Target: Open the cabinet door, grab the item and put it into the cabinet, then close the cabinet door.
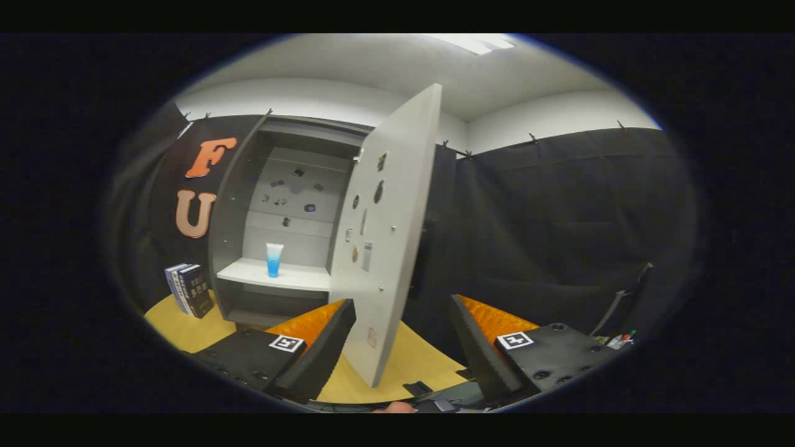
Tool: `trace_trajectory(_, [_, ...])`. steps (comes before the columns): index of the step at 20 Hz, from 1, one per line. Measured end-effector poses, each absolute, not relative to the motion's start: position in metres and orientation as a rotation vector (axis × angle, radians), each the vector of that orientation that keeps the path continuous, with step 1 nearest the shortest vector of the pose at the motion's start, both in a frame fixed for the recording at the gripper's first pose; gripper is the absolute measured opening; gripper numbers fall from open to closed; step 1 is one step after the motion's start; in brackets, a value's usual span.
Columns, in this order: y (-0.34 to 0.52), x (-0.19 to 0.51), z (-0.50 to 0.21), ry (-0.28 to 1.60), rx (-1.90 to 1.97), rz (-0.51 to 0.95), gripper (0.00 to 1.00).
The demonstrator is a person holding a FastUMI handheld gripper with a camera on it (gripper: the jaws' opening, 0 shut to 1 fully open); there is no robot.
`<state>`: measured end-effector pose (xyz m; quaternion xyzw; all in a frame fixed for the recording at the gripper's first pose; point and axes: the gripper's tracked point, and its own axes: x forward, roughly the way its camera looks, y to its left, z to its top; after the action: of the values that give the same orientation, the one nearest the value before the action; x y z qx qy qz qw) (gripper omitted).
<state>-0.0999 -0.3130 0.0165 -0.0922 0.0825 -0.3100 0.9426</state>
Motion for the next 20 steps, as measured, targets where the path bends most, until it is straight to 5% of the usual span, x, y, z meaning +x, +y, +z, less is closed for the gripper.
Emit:
trace_trajectory(9, [-0.43,-0.11,-0.015,0.245,-0.099,-0.811,0.98])
trace_trajectory(20, [-0.46,-0.044,-0.069,0.297,-0.006,-0.671,0.98])
